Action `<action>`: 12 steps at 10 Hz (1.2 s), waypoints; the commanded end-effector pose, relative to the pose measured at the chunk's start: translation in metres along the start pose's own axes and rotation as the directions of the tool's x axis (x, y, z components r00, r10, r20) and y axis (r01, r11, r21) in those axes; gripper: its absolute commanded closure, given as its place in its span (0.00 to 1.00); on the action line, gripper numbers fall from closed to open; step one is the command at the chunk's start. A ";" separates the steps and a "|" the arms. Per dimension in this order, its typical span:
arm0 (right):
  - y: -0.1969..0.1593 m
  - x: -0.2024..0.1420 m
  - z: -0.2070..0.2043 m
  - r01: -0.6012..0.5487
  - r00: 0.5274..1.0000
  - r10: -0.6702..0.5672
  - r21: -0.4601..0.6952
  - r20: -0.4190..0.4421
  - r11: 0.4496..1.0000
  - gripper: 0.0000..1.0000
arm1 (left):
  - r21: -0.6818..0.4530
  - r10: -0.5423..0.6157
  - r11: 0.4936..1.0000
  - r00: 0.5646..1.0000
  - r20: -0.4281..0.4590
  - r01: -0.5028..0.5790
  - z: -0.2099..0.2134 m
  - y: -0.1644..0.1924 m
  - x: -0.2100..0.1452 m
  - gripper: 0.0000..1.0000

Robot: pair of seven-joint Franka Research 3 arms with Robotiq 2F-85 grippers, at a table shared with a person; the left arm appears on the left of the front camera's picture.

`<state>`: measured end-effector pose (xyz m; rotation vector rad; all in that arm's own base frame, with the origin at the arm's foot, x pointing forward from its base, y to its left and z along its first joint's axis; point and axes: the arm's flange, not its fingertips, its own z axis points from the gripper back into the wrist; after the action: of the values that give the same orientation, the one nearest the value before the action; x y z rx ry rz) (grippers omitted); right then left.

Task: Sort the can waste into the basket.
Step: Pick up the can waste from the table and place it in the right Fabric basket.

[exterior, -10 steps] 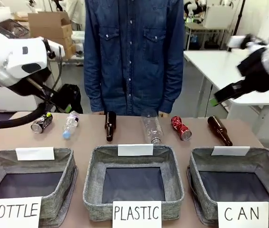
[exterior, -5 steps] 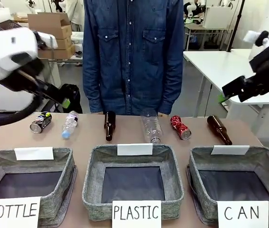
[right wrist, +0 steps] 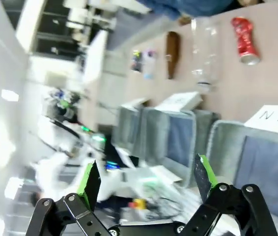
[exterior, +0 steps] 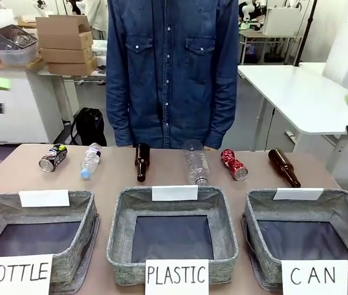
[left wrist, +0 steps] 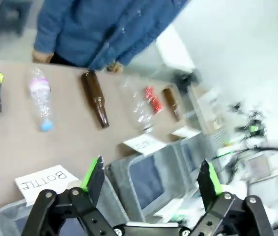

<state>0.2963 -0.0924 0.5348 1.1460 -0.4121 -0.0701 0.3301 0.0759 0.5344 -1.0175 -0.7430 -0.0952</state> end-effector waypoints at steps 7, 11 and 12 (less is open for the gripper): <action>-0.013 0.006 0.011 0.119 0.990 -0.126 0.108 0.062 0.987 0.00 | -0.167 0.281 0.953 0.946 0.164 -0.254 0.021 0.047 -0.001 0.00; 0.022 0.046 -0.058 0.021 0.997 -0.063 -0.563 -0.054 0.826 0.00 | -0.167 0.281 0.953 0.946 0.164 -0.254 0.021 0.047 -0.001 0.00; 0.030 0.062 -0.088 -0.093 0.990 -0.006 -0.670 -0.144 0.736 0.00 | -0.167 0.281 0.953 0.946 0.164 -0.254 0.021 0.047 -0.001 0.00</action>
<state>0.3538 -0.0322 0.5429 0.7329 -0.3651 -0.1741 0.3345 0.1198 0.5072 -1.2581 -0.7408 0.2073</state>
